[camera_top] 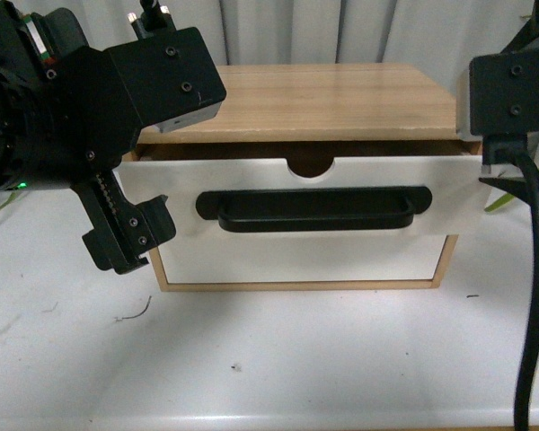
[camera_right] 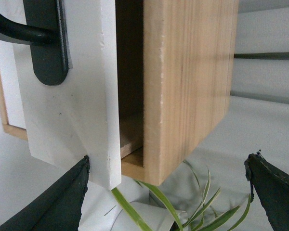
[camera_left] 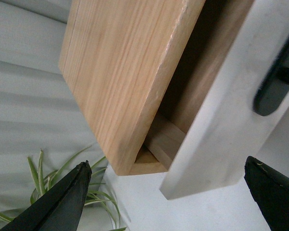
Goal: Close drawer sideways
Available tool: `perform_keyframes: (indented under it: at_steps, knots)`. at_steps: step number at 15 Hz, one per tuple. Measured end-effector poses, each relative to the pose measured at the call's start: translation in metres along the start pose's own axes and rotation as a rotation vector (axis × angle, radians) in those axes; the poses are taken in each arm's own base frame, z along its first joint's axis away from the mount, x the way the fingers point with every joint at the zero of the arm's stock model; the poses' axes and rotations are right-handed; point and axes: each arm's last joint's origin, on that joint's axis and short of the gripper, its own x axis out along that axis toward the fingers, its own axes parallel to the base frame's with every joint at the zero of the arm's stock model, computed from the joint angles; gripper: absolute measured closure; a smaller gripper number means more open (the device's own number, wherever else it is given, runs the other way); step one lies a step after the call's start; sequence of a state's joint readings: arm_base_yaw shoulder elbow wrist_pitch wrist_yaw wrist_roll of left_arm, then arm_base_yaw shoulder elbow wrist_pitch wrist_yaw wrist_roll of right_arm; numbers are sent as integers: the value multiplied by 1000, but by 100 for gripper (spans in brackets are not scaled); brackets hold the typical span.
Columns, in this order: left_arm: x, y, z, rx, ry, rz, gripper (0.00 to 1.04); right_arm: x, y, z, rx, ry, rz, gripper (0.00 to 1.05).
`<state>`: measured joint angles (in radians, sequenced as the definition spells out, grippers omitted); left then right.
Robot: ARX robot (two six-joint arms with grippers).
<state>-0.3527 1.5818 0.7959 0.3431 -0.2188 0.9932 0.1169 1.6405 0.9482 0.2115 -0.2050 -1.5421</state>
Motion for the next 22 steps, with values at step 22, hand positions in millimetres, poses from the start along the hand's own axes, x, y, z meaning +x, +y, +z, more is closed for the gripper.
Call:
perform_keyframes:
  at_steps: [22]
  knots:
    - [-71,32,-31,-620,-96,227,7,-74,5,12,701,-171,-250,6]
